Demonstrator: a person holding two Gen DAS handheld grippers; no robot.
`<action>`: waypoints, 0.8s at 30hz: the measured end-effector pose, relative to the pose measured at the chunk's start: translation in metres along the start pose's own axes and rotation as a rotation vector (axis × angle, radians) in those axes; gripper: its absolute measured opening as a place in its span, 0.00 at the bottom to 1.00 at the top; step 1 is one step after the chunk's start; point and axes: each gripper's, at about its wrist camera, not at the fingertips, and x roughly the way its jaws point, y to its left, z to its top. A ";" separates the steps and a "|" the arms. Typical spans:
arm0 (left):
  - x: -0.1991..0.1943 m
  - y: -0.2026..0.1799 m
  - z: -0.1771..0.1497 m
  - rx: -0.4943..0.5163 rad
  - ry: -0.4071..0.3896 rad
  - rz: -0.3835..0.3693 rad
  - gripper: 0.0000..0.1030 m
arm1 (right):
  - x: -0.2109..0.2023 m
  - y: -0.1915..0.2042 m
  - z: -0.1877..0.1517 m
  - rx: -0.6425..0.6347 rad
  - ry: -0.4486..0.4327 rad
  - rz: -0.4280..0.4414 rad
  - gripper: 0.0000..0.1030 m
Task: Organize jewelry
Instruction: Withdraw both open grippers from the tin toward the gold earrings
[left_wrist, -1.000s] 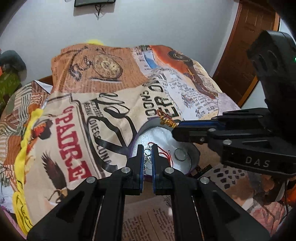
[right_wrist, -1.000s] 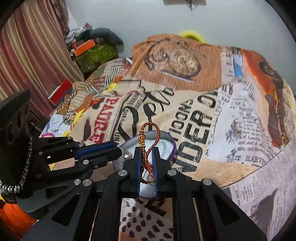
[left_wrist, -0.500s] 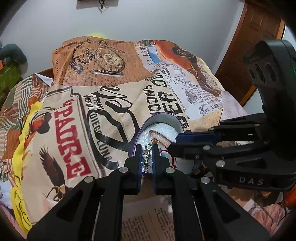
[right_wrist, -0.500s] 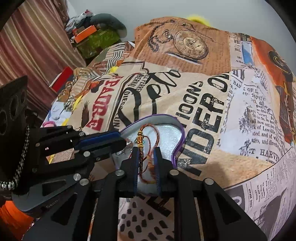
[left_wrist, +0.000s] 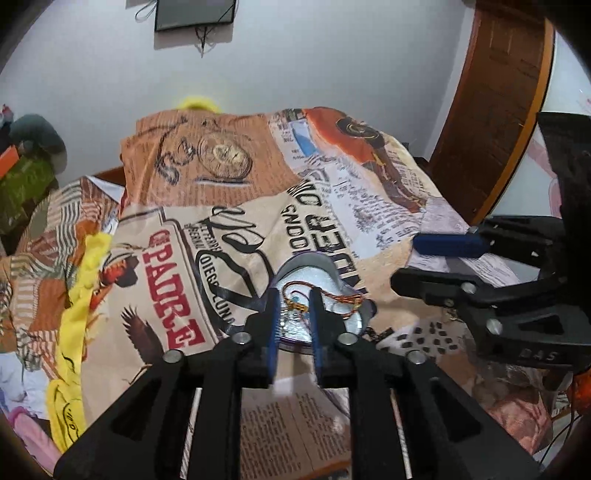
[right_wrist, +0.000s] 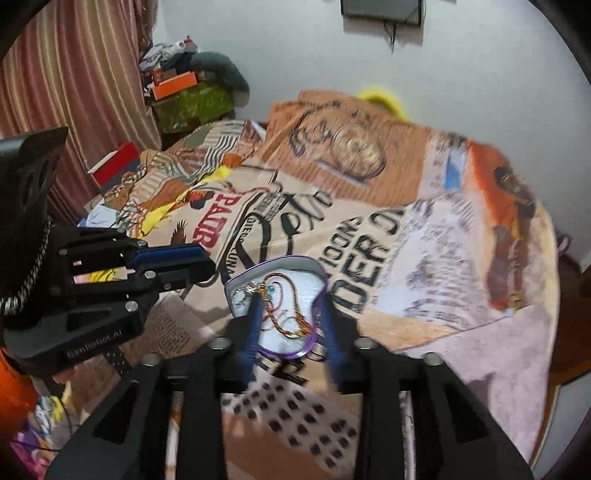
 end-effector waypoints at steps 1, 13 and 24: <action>-0.004 -0.004 0.000 0.009 -0.006 0.001 0.22 | -0.006 -0.001 -0.002 0.002 -0.014 -0.009 0.47; -0.030 -0.065 -0.001 0.100 -0.027 -0.037 0.38 | -0.075 -0.045 -0.033 0.106 -0.107 -0.076 0.48; 0.016 -0.126 -0.004 0.174 0.064 -0.143 0.38 | -0.087 -0.078 -0.062 0.166 -0.094 -0.132 0.48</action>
